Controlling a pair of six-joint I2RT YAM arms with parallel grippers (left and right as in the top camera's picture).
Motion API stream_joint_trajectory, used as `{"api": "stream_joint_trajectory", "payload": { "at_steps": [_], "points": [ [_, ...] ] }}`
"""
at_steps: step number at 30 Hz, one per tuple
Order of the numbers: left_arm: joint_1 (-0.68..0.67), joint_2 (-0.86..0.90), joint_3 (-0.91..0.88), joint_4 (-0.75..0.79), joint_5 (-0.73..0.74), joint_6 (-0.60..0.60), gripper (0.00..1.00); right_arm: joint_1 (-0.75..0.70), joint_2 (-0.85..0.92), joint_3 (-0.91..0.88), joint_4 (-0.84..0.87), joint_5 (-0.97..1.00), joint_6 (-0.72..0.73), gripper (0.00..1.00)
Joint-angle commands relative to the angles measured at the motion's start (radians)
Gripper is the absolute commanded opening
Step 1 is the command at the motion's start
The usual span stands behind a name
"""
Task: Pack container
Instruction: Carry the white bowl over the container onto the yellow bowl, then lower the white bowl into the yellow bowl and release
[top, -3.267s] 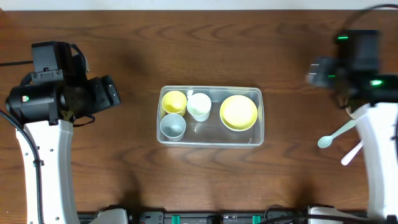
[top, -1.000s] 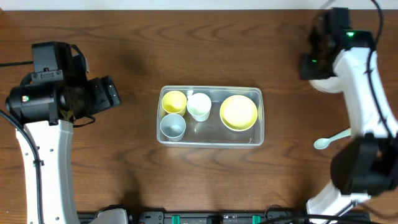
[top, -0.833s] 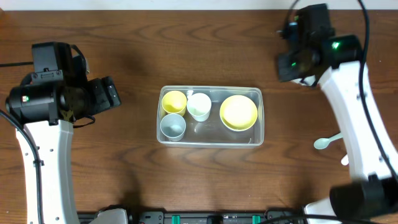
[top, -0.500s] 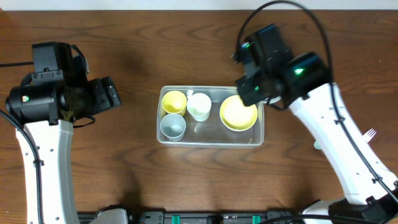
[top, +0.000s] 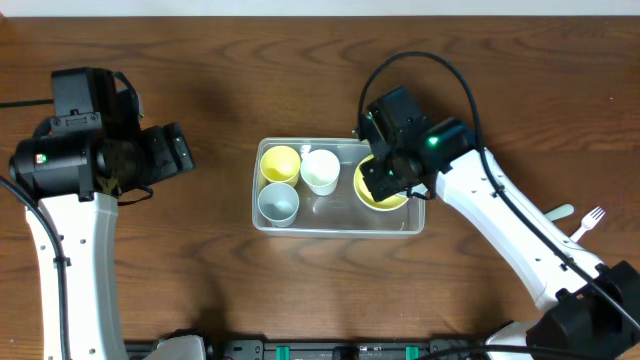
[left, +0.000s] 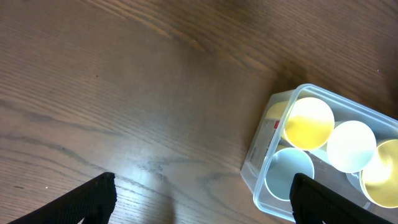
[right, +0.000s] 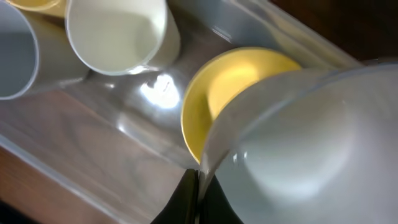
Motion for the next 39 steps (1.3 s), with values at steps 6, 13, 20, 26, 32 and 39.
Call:
{"api": "stream_joint_trajectory", "payload": {
  "at_steps": [6, 13, 20, 26, 32, 39],
  "points": [
    [0.005, 0.006, -0.001, -0.006, -0.001, -0.009, 0.89, 0.006, 0.039, -0.027, 0.043, -0.011, -0.063, 0.01],
    [0.005, 0.006, -0.001, -0.006, -0.001, -0.009, 0.89, 0.006, 0.146, -0.027, 0.082, -0.010, -0.070, 0.01],
    [0.005, 0.006, -0.001, -0.006, -0.001, -0.008, 0.89, 0.005, 0.175, -0.027, 0.100, 0.028, -0.069, 0.02],
    [0.005, 0.006, -0.001, -0.006, -0.001, -0.009, 0.89, 0.005, 0.175, -0.027, 0.104, 0.031, -0.070, 0.31],
    [0.005, 0.006, -0.001, -0.006, -0.001, -0.009, 0.89, 0.005, 0.175, -0.019, 0.125, 0.031, -0.072, 0.35],
    [0.005, 0.006, -0.001, -0.006, -0.001, -0.009, 0.89, 0.005, 0.175, 0.023, 0.117, 0.031, -0.077, 0.09]
  ]
}}
